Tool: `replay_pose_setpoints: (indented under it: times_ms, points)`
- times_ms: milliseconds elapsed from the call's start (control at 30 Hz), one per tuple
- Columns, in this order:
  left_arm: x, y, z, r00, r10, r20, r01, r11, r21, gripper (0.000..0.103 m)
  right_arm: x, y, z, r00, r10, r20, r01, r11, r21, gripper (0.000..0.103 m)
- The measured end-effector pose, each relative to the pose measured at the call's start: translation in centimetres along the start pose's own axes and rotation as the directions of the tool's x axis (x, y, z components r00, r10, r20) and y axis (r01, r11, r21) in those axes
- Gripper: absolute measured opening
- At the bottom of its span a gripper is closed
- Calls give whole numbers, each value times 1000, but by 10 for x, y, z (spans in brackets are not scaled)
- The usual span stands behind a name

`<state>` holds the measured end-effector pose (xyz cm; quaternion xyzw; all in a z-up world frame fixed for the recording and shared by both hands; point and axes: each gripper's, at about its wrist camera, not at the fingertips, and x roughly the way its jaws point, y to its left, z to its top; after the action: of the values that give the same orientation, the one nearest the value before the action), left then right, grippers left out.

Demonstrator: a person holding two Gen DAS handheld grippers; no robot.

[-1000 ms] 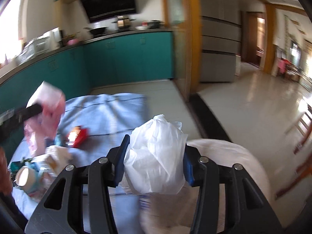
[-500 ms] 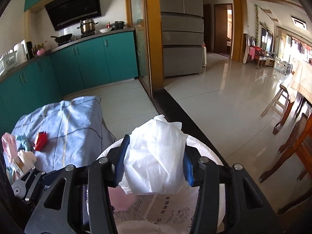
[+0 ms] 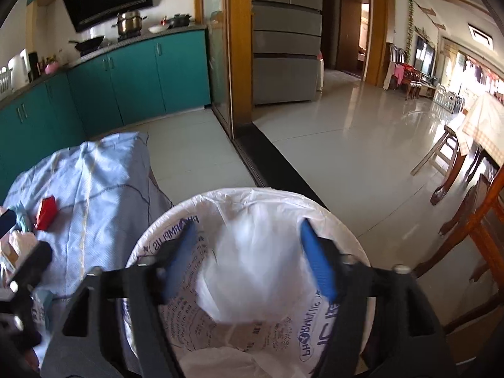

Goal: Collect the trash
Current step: 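Carry both bags to the bin and open both grippers to drop them, then move both tools back over the table toward the remaining trash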

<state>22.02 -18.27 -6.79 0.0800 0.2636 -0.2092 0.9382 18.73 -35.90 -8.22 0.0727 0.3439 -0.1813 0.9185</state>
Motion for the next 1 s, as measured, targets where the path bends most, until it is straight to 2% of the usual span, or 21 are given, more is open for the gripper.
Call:
replay_pose_setpoints:
  times_ms: [100, 567, 733, 1000]
  points:
    - [-9, 11, 3, 1000, 14, 0, -14, 999, -42, 99, -6, 2, 2, 999, 5, 32, -6, 1000, 15, 89]
    - [-25, 64, 10, 986, 166, -23, -168, 978, -127, 99, 1, 53, 1, 997, 70, 40, -66, 993, -94, 94]
    - [-36, 86, 10, 976, 218, -22, -219, 969, -114, 99, -4, 75, 0, 989, 143, 39, -136, 981, -140, 95]
    - [-56, 136, 6, 955, 295, -15, -294, 947, -131, 100, -13, 124, -9, 951, 308, -17, -303, 923, -235, 95]
